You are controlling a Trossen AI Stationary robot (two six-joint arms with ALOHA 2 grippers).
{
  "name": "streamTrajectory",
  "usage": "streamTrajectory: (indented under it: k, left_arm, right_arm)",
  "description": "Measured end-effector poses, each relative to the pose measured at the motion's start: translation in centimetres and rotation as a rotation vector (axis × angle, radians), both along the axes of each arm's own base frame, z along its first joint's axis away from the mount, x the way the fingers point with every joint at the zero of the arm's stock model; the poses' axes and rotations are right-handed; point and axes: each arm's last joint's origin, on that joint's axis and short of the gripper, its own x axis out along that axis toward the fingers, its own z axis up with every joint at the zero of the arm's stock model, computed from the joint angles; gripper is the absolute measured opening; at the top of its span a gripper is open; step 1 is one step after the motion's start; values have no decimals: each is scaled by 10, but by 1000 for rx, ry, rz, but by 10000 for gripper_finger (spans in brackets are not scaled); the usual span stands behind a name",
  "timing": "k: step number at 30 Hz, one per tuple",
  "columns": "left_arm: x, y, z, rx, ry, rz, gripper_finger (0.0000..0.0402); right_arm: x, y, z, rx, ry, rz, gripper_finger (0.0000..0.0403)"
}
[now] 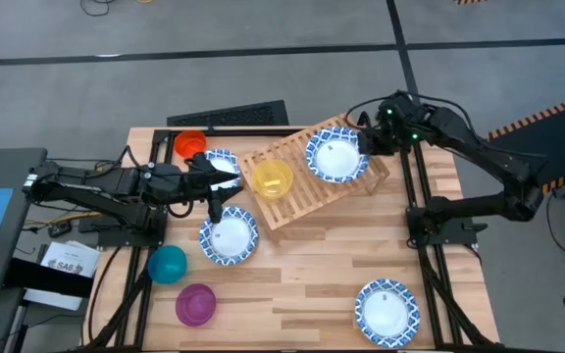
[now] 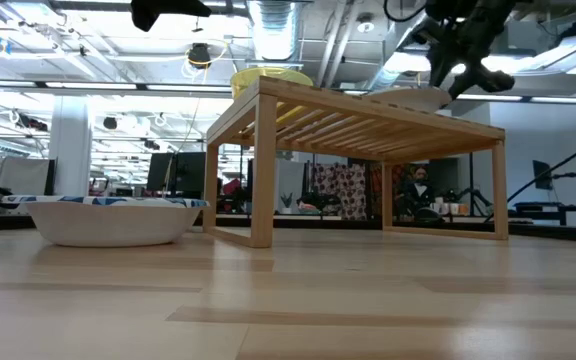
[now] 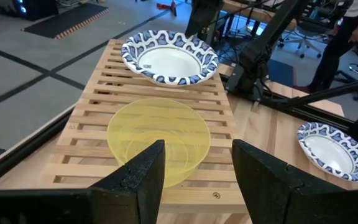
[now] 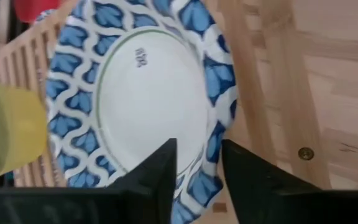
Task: Place and stack bowls onto a shelf
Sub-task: Put the middle right white patterned bowl on the shelf, then stack the orange bowl on top of the yellow bowl on the shelf
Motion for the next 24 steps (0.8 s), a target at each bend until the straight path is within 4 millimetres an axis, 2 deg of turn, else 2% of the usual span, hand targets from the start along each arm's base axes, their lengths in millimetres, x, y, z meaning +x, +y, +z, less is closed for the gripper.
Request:
streamTrajectory:
  k: [6,12,19,24]
  left_arm:
    - [0,0,0,-1,0,0,171]
    - [0,0,0,-1,0,1,171]
    - [1,-4,1,-60,-9,-118,171]
    - [2,-4,6,-87,-67,-112,171]
  right_arm:
    - [-3,2,1,-3,3,55,221]
    - [-23,15,6,-20,49,120,239]
    - [-53,54,20,-111,54,289,240]
    - [-69,82,26,-259,-125,357,240]
